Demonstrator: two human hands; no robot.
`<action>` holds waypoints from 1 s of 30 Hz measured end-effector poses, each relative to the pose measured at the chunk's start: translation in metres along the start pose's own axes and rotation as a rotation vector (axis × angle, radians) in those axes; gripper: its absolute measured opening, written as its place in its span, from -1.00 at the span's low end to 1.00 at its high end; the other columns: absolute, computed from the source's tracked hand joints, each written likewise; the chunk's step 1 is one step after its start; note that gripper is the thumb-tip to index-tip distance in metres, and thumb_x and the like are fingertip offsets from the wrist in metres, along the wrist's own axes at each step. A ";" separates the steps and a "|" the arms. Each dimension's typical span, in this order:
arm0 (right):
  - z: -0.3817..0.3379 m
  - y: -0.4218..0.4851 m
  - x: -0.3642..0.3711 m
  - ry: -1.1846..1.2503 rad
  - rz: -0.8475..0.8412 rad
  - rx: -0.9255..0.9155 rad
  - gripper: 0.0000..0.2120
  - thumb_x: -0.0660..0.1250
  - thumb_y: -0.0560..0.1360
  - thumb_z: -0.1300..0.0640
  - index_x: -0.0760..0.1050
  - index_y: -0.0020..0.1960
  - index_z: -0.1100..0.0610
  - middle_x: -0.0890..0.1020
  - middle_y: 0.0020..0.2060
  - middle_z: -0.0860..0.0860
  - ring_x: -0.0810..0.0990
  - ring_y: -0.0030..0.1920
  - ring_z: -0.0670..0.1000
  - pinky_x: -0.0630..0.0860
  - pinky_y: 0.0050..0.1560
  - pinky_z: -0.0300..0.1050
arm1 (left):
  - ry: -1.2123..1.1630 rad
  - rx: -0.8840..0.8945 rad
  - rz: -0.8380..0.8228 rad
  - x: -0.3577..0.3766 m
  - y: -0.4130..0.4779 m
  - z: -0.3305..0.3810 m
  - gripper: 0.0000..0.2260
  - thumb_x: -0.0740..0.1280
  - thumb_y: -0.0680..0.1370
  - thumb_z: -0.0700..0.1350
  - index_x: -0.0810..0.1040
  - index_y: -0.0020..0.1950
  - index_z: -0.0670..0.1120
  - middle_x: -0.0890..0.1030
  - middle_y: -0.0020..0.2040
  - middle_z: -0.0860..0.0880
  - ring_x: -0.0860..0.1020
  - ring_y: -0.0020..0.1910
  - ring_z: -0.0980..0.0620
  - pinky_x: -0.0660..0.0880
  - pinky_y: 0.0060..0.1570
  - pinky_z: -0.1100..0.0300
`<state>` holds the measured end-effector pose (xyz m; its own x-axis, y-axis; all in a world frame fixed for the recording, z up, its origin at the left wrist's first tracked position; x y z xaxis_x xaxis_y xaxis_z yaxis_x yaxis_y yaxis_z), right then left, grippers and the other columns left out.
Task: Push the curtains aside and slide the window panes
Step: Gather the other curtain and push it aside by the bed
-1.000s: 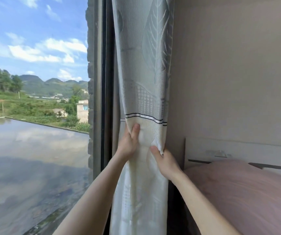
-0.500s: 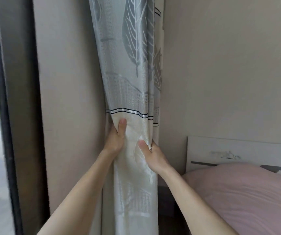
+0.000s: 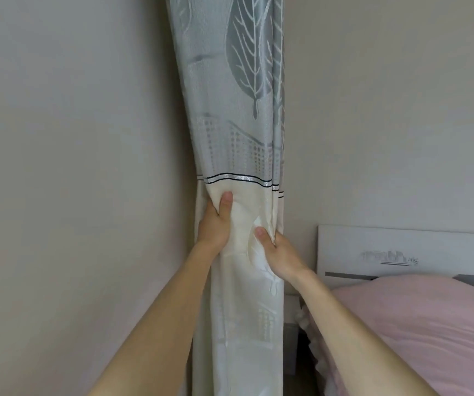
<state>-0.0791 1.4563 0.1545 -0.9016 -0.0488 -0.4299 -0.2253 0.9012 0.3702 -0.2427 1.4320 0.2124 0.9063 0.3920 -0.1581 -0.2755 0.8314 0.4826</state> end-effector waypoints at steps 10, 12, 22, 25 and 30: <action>0.064 0.140 -0.019 0.012 -0.020 -0.038 -0.38 0.03 0.59 -0.31 0.30 0.50 0.04 0.43 0.43 -0.04 0.33 0.46 0.04 0.22 0.37 -0.16 | 0.012 -0.005 0.033 0.065 0.126 -0.052 -0.39 0.04 0.56 0.40 0.36 0.49 0.10 0.55 0.35 0.02 0.51 0.32 -0.06 0.38 0.39 -0.04; 0.076 0.169 -0.023 0.023 -0.039 -0.066 -0.38 0.03 0.59 -0.30 0.29 0.51 0.03 0.43 0.43 -0.06 0.33 0.46 0.02 0.22 0.41 -0.13 | 0.012 -0.005 0.055 0.080 0.152 -0.064 -0.39 0.04 0.56 0.40 0.37 0.49 0.10 0.55 0.35 0.02 0.51 0.31 -0.05 0.38 0.39 -0.03; 0.151 0.308 -0.045 0.037 -0.089 -0.098 -0.43 0.03 0.60 -0.28 0.31 0.50 -0.01 0.48 0.39 -0.07 0.39 0.41 0.04 0.27 0.36 -0.14 | 0.048 -0.032 0.168 0.150 0.264 -0.120 -0.35 0.04 0.53 0.43 0.37 0.48 0.08 0.56 0.34 0.00 0.51 0.32 -0.08 0.38 0.39 -0.04; 0.171 0.339 -0.048 0.040 -0.085 -0.091 -0.45 0.03 0.60 -0.29 0.36 0.45 -0.03 0.51 0.34 -0.09 0.43 0.36 0.06 0.26 0.21 -0.20 | 0.067 -0.023 0.191 0.164 0.289 -0.133 -0.32 0.03 0.50 0.45 0.36 0.49 0.11 0.55 0.36 0.03 0.49 0.34 -0.07 0.35 0.41 -0.04; 0.197 0.386 -0.055 0.051 -0.078 -0.077 -0.48 0.02 0.58 -0.33 0.46 0.32 -0.06 0.56 0.08 -0.11 0.52 0.17 0.10 0.36 0.11 -0.09 | 0.092 -0.002 0.221 0.188 0.332 -0.152 -0.40 0.04 0.55 0.40 0.38 0.47 0.11 0.55 0.33 0.07 0.49 0.34 -0.03 0.35 0.40 0.03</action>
<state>-0.0433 1.8921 0.1588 -0.8971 -0.1412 -0.4185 -0.3218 0.8581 0.4002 -0.2124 1.8418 0.2119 0.7911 0.5984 -0.1269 -0.4644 0.7226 0.5120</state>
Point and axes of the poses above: each hand's wrist, its own y-axis towards the middle knuckle, its own x-axis out of the palm, z = x × y, the point moved 10 cm from there along y, towards the middle knuckle
